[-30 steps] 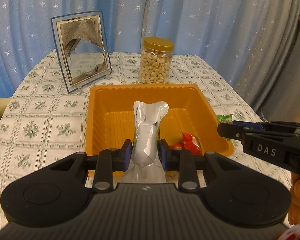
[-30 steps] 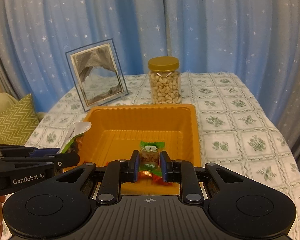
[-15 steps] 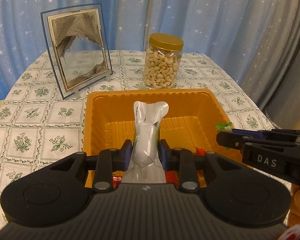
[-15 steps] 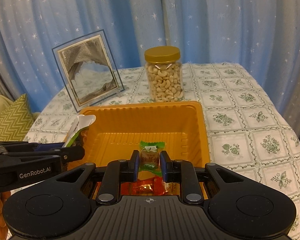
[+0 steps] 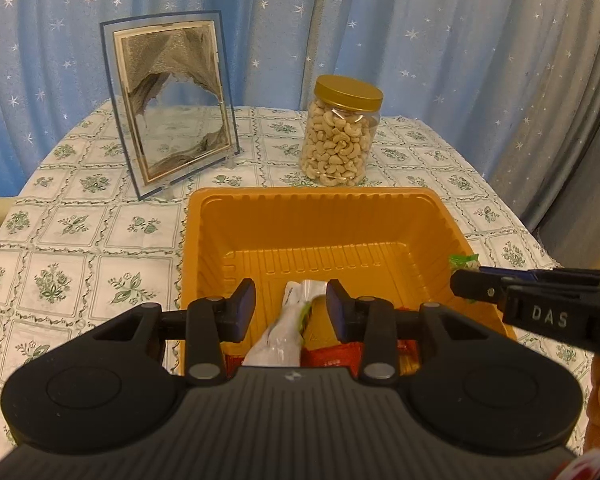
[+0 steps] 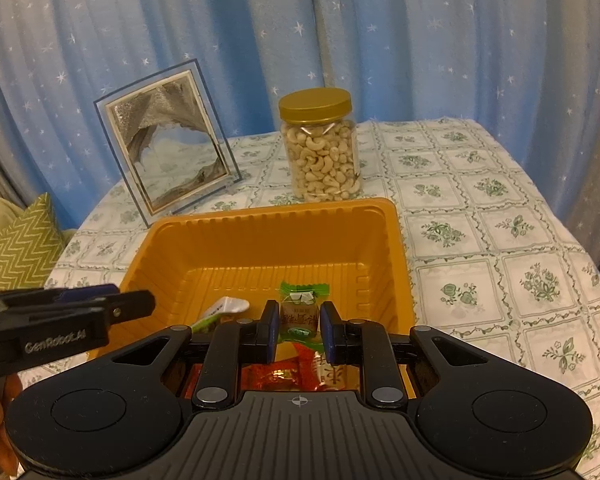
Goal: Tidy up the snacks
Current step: 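Open the left tool over the tray while the right tool releases the green candy, then move both tools back toward the remaining snacks beside the tray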
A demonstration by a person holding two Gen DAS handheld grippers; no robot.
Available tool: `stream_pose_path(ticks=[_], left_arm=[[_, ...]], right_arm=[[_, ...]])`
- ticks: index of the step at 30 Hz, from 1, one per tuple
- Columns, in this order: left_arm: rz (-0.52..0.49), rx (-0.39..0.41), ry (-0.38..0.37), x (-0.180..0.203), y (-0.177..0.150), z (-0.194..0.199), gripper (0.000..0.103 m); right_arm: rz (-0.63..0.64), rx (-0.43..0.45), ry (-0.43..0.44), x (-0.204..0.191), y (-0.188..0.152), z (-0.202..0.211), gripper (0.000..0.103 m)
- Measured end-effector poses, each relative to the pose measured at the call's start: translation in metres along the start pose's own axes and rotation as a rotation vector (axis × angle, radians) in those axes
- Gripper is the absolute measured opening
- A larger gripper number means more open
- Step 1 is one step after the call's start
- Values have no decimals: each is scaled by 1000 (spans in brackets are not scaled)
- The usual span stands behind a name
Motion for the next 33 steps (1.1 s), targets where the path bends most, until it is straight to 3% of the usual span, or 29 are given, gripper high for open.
stream_pose_path(ticks=[4, 7, 9, 10, 11, 22, 33], left_arm=[[4, 7, 3, -2, -4, 6, 35], [8, 11, 4, -3, -8, 12, 35], [6, 14, 13, -2, -13, 16, 36], [7, 16, 16, -2, -16, 18, 37], [9, 18, 17, -3, -19, 21, 38], [43, 14, 20, 4, -71, 56, 46], [65, 19, 28, 21, -120, 106, 54]], right_arm=[[-10, 5, 27, -3, 4, 0, 22], [-16, 38, 103, -4, 9, 2, 23], [-41, 47, 129, -1, 11, 4, 36], [-52, 55, 117, 0, 10, 6, 60], [-65, 67, 105, 2, 8, 9, 72], [-140, 38, 45, 25, -53, 45, 72], [-161, 61, 12, 14, -120, 106, 72]])
Point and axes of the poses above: each gripper's, at about its wrist camera, not at the fingertips, and z roughly against the way its jaws point, x to its right, y to its top, the point moved 4 cm from there along -z, roughly the way its jaws point, and after that the axes turned 15 degrees about -x, right-handed, at the moved point
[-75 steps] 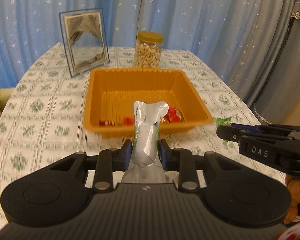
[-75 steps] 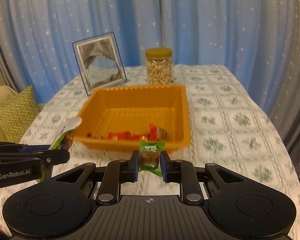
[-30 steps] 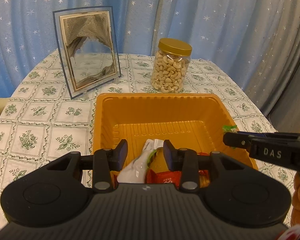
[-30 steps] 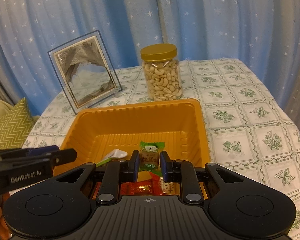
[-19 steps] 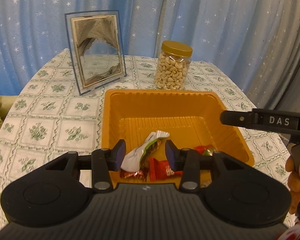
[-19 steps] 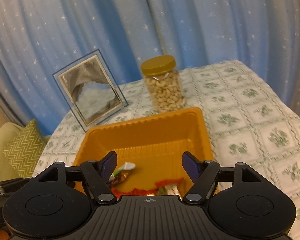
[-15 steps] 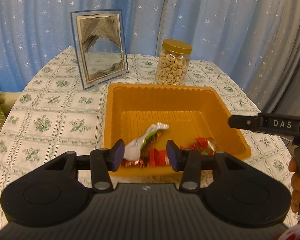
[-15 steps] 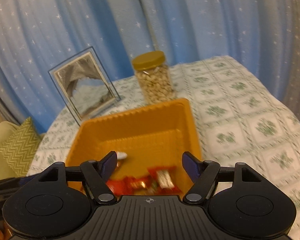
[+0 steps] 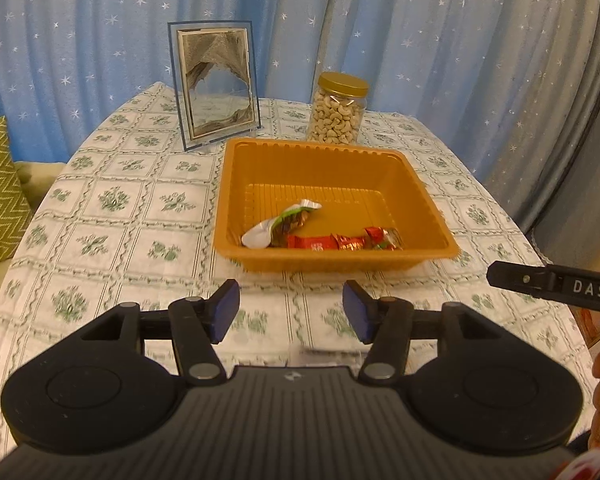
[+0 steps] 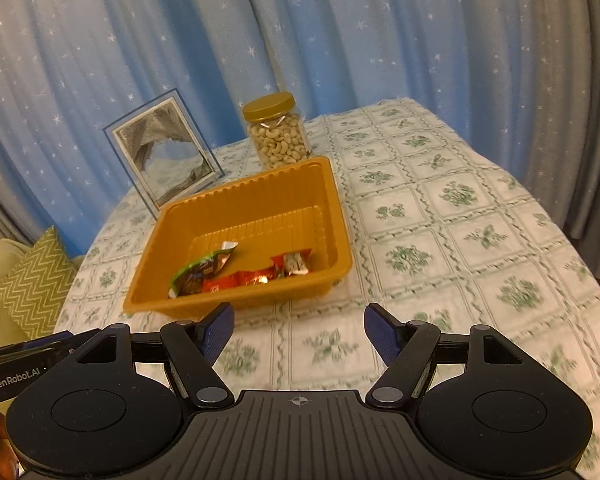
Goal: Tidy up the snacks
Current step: 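Move both tools back toward the remaining snacks beside the tray, then grasp the yellow candy with the right tool while the left tool grasps the red candy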
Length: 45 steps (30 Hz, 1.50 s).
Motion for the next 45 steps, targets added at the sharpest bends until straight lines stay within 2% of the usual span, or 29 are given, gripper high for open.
stream_pose_path(ticks=[7, 21, 29, 45], left_arm=[[-1, 6, 0, 5, -30, 26, 66], [-4, -24, 12, 0, -81, 47, 71], [13, -42, 25, -9, -92, 47, 72], [17, -71, 32, -19, -95, 34, 74]], right_arm=[[-16, -2, -11, 0, -31, 27, 72], [16, -15, -51, -1, -80, 51, 72], [46, -54, -60, -4, -97, 43, 72], [76, -95, -62, -11, -103, 20, 72]])
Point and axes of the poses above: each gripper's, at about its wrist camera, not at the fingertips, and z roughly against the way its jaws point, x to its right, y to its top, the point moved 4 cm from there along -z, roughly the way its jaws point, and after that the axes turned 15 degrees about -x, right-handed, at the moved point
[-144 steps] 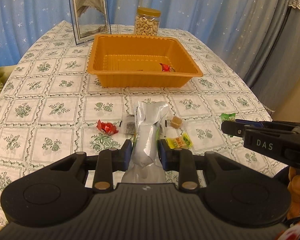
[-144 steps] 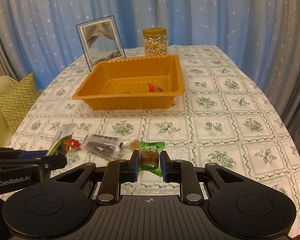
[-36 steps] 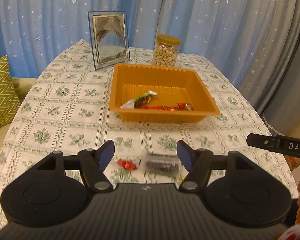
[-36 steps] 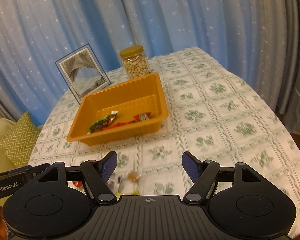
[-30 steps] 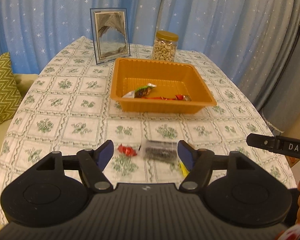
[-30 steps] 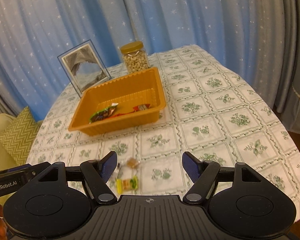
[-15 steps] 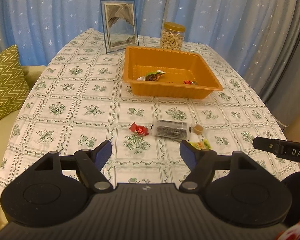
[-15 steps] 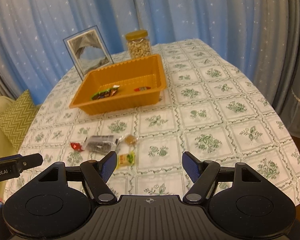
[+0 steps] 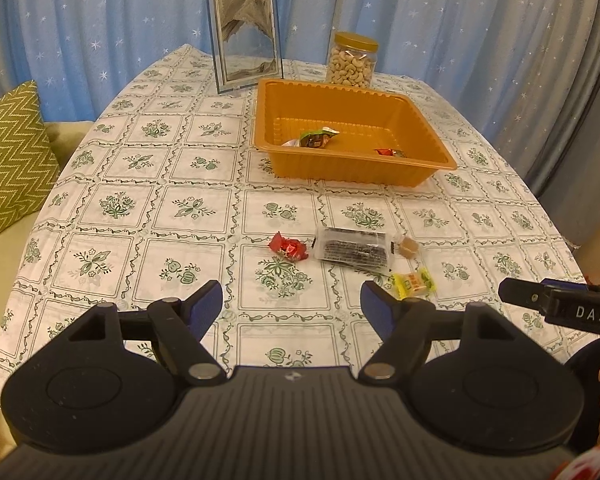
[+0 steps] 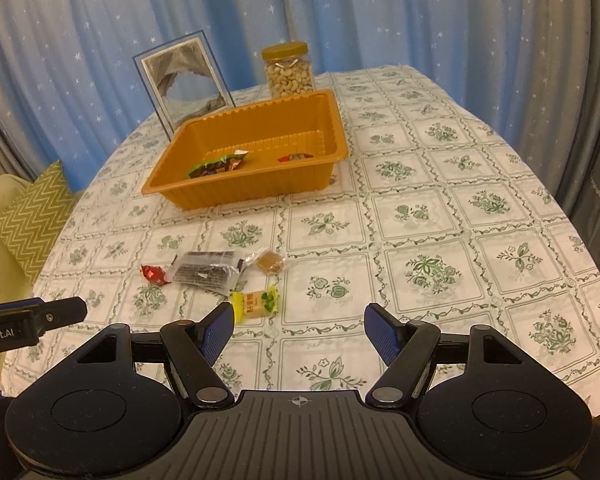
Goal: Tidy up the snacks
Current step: 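Grasp the yellow candy with the right tool while the left tool grasps the red candy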
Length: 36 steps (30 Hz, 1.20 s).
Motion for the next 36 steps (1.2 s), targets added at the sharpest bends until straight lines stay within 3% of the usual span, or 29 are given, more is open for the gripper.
stream_pose_path(ticks=[16, 32, 36], left_arm=[[3, -49, -13, -16, 15, -43, 74], [-5, -81, -13, -22, 32, -76, 75], [-8, -89, -16, -22, 32, -80, 75]], right_arm=[[91, -38, 12, -19, -2, -57, 72], [179, -48, -41, -40, 11, -110, 71], [208, -22, -68, -44, 11, -114, 60]])
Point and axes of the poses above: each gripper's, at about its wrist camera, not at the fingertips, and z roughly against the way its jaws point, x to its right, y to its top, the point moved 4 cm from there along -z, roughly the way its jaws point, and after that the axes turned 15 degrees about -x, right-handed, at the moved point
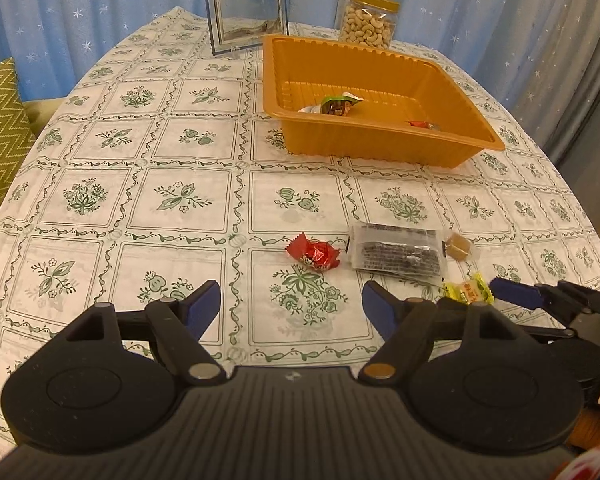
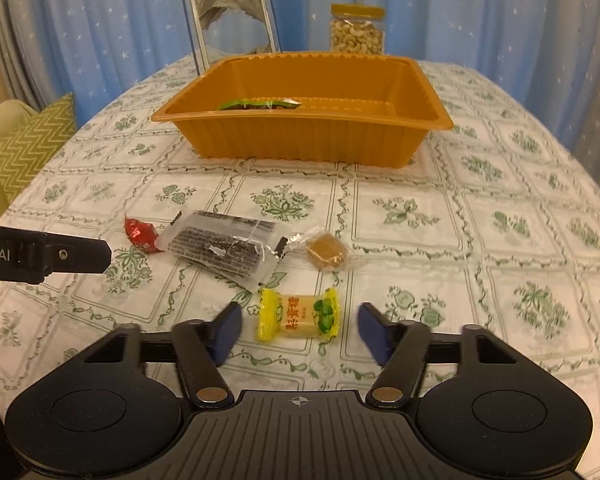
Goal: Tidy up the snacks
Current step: 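Grasp the yellow candy with the right tool while the left tool grasps the red candy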
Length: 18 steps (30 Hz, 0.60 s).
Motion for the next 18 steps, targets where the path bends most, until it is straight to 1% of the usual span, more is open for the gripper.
stream_pose_path(ticks=[3, 7, 9, 12, 18], left_arm=[[5, -2, -4, 0, 0, -2, 75], [-2, -4, -8, 3, 1, -2, 75], [-7, -3, -7, 5, 1, -2, 75], [-10, -3, -6, 6, 1, -3, 75], [-18, 0, -2, 5, 3, -5, 75]], right_arm=[[14, 6, -14, 0, 0, -1, 54], [46, 10, -27, -3, -1, 0, 43], [40, 9, -33, -2, -1, 1, 27], [12, -1, -12, 2, -1, 2, 25], [-41, 12, -8, 15, -1, 15, 25]])
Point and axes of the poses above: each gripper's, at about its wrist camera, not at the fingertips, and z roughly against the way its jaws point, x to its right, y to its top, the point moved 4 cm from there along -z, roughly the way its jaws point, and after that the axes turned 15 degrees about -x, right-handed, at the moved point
